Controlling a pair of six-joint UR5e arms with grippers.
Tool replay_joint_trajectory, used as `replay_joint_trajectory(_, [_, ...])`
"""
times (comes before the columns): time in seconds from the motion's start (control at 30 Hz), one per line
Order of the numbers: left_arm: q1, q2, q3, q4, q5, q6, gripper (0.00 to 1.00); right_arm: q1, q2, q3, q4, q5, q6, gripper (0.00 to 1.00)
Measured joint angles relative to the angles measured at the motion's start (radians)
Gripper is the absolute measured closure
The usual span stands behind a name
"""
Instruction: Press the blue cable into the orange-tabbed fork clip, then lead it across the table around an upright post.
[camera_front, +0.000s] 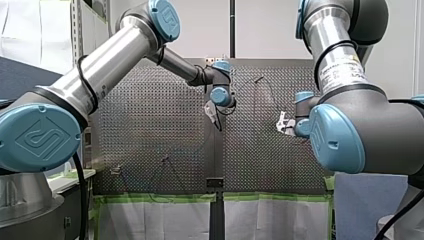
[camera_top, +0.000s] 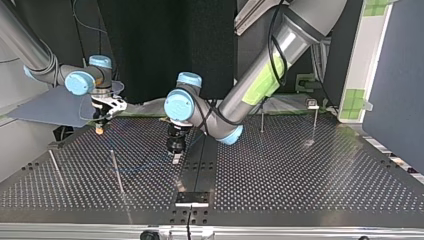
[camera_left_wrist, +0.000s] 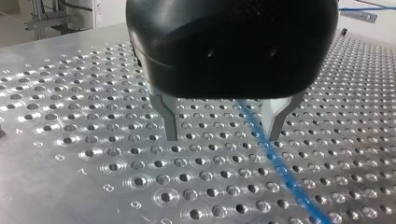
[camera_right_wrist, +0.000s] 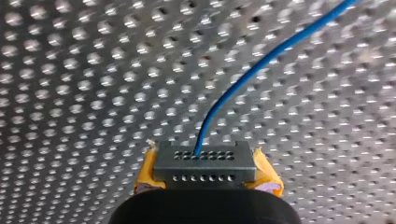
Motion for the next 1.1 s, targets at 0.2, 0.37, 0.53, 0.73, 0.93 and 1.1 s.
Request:
replay_joint_trajectory(0.2, [0.004,0.0,0.0,0.001,-0.002,0.0,0.04,-0.001,0.022,0.002,-0.009,0.001,-0.002,1.0])
replay_joint_trajectory(0.37, [0.007,0.0,0.0,0.005,0.0,0.0,0.01,-0.004,0.03,0.002,-0.022,0.002,-0.001,1.0])
replay_joint_trajectory(0.53, [0.009,0.0,0.0,0.033,0.006,0.0,0.01,-0.008,0.036,0.002,-0.033,0.002,0.003,1.0])
replay_joint_trajectory(0.73, [0.009,0.0,0.0,0.042,0.006,0.0,0.01,-0.014,0.05,0.002,-0.052,0.001,0.007,1.0])
replay_joint_trajectory(0.93, [0.01,0.0,0.0,0.043,0.003,0.0,0.01,-0.019,0.089,0.002,-0.066,0.001,0.006,1.0])
replay_joint_trajectory(1.1, [0.01,0.0,0.0,0.044,0.002,0.0,0.01,-0.025,0.121,0.002,-0.08,0.0,0.003,1.0])
